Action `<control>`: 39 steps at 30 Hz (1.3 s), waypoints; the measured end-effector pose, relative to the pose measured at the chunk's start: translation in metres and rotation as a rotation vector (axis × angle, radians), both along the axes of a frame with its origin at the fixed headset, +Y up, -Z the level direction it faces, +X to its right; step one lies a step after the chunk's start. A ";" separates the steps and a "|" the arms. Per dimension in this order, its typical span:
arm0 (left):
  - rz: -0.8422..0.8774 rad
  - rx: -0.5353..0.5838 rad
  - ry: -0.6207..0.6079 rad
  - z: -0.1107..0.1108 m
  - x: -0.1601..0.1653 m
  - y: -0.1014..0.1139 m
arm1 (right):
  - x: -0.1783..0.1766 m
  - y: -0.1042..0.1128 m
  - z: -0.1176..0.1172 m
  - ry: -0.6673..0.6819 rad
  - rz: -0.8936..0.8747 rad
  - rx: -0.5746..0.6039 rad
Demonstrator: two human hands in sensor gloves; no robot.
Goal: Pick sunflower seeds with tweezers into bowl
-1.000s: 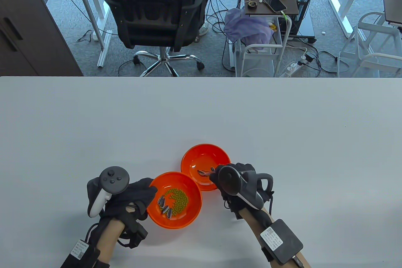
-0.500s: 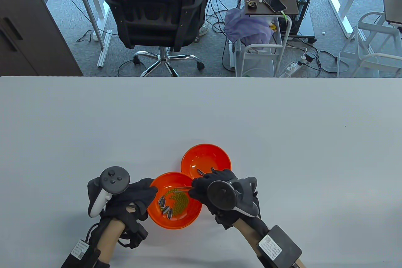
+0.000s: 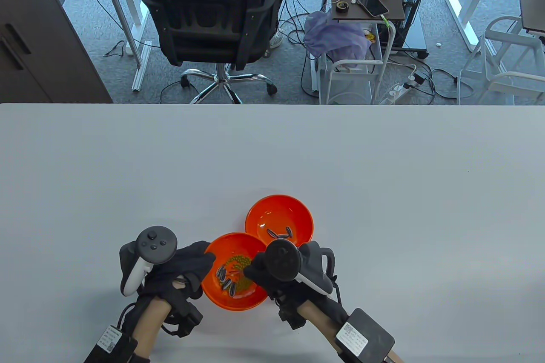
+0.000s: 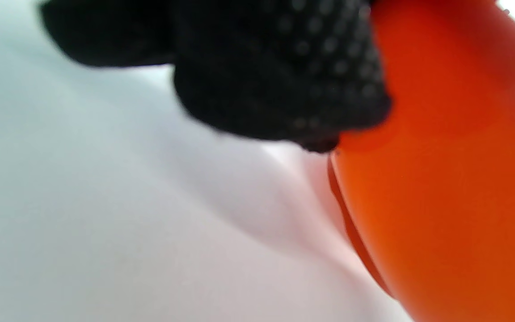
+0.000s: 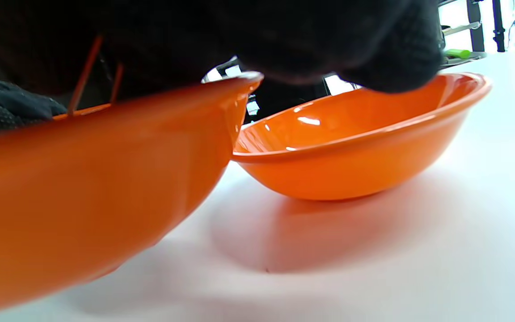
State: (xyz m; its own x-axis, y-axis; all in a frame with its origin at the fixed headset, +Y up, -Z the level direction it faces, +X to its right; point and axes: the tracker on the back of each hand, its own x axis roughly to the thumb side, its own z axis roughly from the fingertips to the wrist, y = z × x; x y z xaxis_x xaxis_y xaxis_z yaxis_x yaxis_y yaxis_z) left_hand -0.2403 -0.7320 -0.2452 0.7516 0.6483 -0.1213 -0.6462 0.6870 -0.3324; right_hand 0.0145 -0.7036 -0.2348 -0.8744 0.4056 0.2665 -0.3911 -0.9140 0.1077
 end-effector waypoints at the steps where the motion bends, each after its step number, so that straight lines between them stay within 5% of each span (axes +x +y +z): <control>1: -0.005 0.001 0.000 0.000 0.000 0.000 | -0.001 0.000 0.000 -0.012 -0.006 -0.016; 18: 0.001 -0.006 0.009 0.001 0.001 -0.003 | -0.004 0.004 0.003 -0.078 -0.077 0.002; 29: -0.006 -0.013 0.015 0.000 -0.001 -0.003 | 0.045 0.017 -0.018 -0.277 -0.233 0.031; 39: -0.008 -0.017 0.018 0.000 -0.002 -0.002 | 0.080 -0.002 -0.040 -0.421 -0.222 -0.026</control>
